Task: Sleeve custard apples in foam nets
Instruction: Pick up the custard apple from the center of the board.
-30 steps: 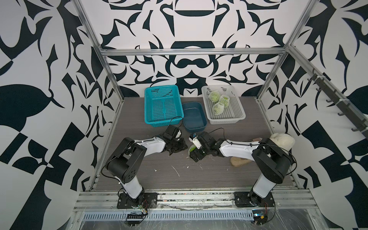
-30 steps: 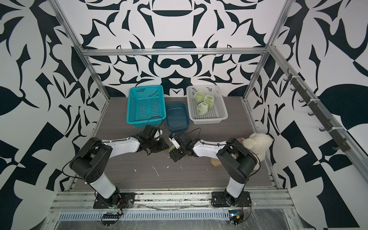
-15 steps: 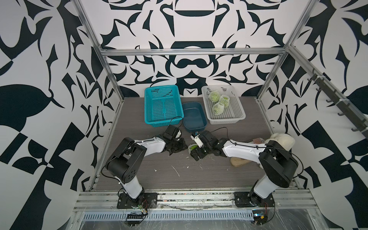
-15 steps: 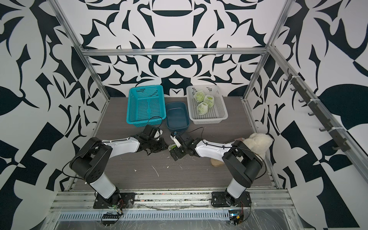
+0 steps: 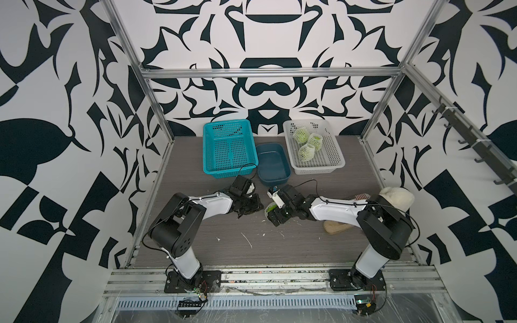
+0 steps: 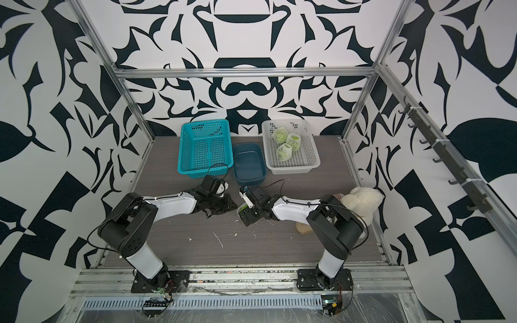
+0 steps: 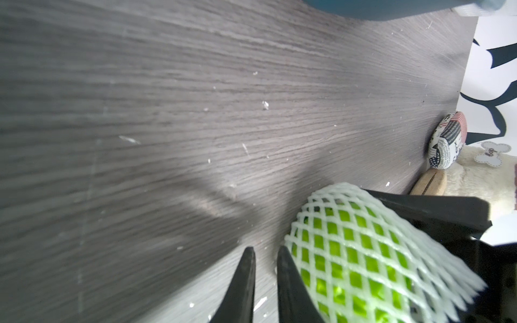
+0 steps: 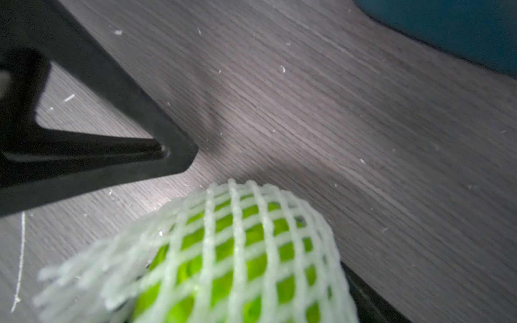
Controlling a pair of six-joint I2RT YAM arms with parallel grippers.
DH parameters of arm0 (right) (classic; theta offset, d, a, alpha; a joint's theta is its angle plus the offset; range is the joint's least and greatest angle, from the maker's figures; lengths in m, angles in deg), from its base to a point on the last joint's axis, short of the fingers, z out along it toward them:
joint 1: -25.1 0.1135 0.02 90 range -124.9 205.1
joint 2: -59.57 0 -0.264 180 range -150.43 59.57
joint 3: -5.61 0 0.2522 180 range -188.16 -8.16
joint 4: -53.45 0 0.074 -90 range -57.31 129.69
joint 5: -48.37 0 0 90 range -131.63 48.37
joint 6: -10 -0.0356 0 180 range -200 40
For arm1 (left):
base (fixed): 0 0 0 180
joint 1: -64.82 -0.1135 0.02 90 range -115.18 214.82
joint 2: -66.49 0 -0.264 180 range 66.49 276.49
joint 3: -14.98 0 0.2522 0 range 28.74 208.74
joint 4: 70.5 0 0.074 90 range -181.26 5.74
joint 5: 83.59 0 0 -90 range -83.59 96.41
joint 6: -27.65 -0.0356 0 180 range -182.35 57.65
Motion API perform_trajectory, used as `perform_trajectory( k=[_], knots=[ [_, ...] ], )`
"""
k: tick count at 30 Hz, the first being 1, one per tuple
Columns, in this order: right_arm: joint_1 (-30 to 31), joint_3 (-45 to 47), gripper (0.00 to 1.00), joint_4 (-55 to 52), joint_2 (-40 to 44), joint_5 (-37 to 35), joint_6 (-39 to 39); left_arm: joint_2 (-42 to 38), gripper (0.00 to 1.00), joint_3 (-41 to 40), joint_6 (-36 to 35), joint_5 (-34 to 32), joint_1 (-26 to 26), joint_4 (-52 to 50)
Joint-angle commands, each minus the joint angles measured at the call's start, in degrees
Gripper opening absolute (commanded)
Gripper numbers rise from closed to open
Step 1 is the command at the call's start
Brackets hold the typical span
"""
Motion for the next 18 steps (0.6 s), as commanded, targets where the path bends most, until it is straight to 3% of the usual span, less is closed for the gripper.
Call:
perform_trajectory(
  k=[1,4,9,18],
  knots=[
    [-0.1,0.2,0.95,1.2,0.7,-0.7,0.0,-0.8,0.19,2.0,-1.0,0.3,-0.2,-1.3],
    [-0.3,0.3,0.9,1.4,1.0,-0.6,0.0,-0.8,0.19,2.1,-1.1,0.4,-0.1,-1.4],
    [-2.0,0.6,0.67,2.2,1.6,2.8,-1.2,-1.1,0.19,2.1,-1.3,0.0,-0.2,-1.4],
    [-7.5,-3.8,0.69,-1.7,6.4,13.4,-8.3,-4.5,0.19,1.4,-0.7,-2.6,-3.0,-0.2]
  ],
)
